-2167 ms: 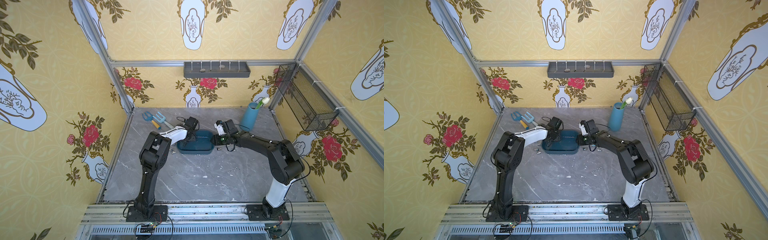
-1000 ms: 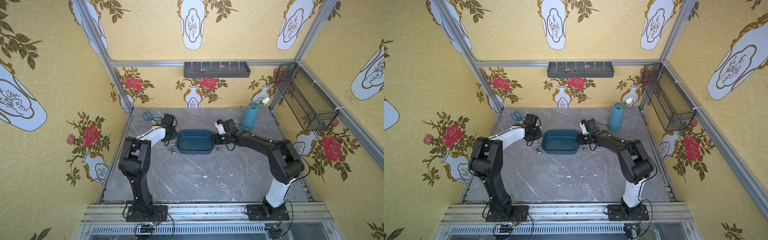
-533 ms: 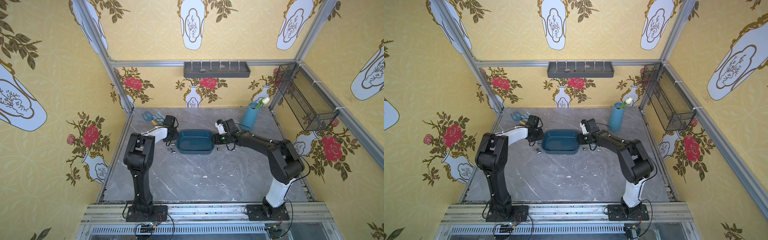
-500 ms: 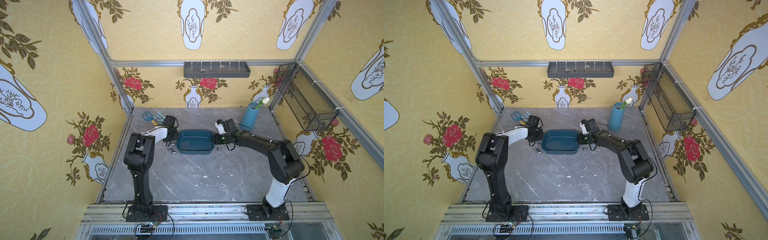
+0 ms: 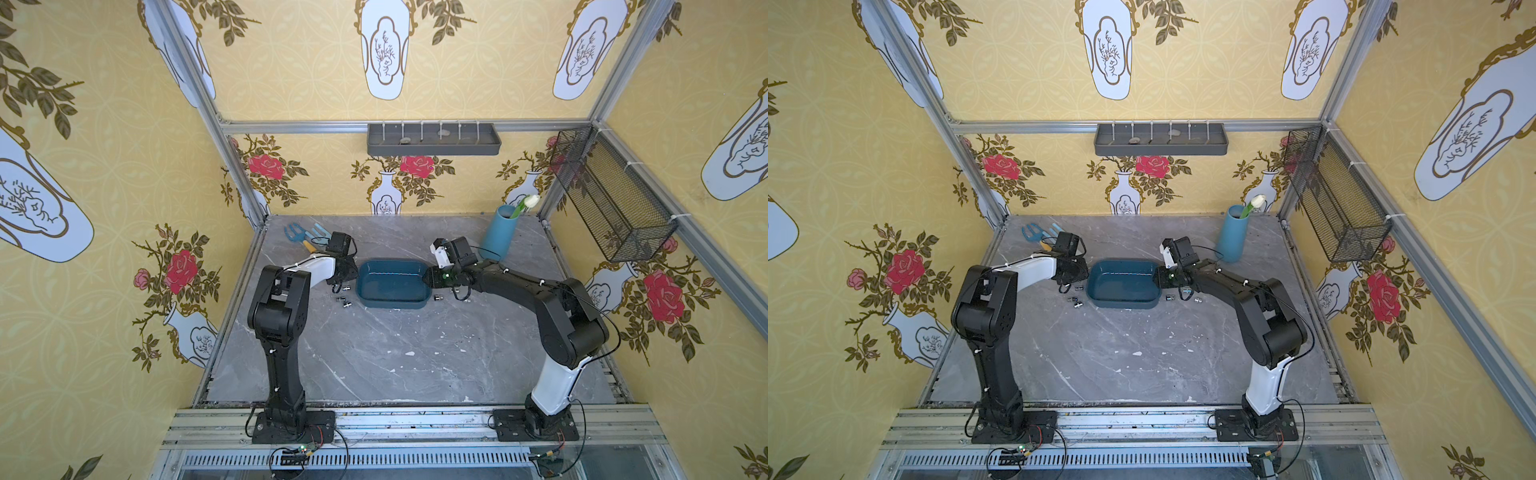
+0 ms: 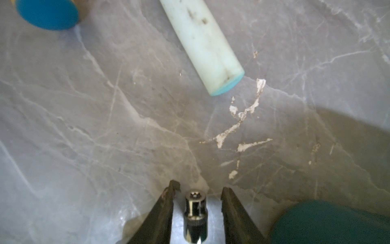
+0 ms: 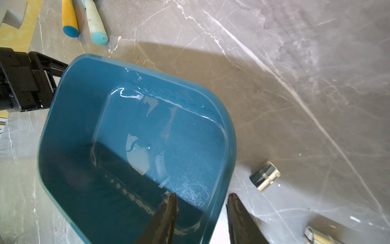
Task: Take out the socket from the storage box
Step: Place the socket head at the center of the board, then adjust the storage box at the center of the board.
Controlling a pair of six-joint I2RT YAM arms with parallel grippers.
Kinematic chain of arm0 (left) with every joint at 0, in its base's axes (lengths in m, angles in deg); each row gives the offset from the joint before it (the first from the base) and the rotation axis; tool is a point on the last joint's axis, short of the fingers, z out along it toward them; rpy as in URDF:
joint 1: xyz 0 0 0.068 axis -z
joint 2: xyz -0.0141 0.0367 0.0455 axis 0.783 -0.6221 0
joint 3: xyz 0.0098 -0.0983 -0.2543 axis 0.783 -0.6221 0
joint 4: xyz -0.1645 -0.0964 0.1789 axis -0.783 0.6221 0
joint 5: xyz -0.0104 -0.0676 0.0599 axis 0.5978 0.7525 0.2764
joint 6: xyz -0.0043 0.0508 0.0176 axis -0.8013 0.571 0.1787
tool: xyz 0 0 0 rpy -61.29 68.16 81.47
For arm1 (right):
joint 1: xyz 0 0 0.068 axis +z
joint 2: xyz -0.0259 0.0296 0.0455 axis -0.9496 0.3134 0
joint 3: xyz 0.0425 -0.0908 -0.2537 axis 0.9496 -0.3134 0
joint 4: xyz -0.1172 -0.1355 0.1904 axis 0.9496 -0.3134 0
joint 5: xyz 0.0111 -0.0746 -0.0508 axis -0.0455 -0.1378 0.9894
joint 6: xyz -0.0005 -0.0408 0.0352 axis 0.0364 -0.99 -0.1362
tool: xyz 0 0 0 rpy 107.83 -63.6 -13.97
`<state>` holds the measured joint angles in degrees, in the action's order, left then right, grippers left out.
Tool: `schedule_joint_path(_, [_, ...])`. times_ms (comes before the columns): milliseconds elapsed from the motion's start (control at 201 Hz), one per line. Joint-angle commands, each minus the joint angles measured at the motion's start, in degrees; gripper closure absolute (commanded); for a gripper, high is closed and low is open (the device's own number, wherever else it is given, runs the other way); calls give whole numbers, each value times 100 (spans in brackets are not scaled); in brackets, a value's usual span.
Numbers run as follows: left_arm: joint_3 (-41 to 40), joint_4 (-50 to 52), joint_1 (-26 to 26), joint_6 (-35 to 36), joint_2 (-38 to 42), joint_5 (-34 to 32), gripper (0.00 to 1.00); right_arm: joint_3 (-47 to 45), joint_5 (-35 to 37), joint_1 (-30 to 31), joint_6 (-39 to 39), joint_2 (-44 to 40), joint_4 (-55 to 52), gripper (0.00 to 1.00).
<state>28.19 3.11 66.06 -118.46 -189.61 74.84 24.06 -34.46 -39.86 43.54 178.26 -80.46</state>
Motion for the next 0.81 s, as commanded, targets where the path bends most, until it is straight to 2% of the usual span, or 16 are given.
schedule_joint_path(0, [-35,-90,-7,4,110,54,57,37,57,3,5,-32,-40,56])
schedule_joint_path(443, [7,344,-4,143,1079,-29,53,62,40,3,11,-38,-32,56])
schedule_joint_path(802, [-54,534,144,250,1799,810,44,205,-14,3,12,12,-92,56])
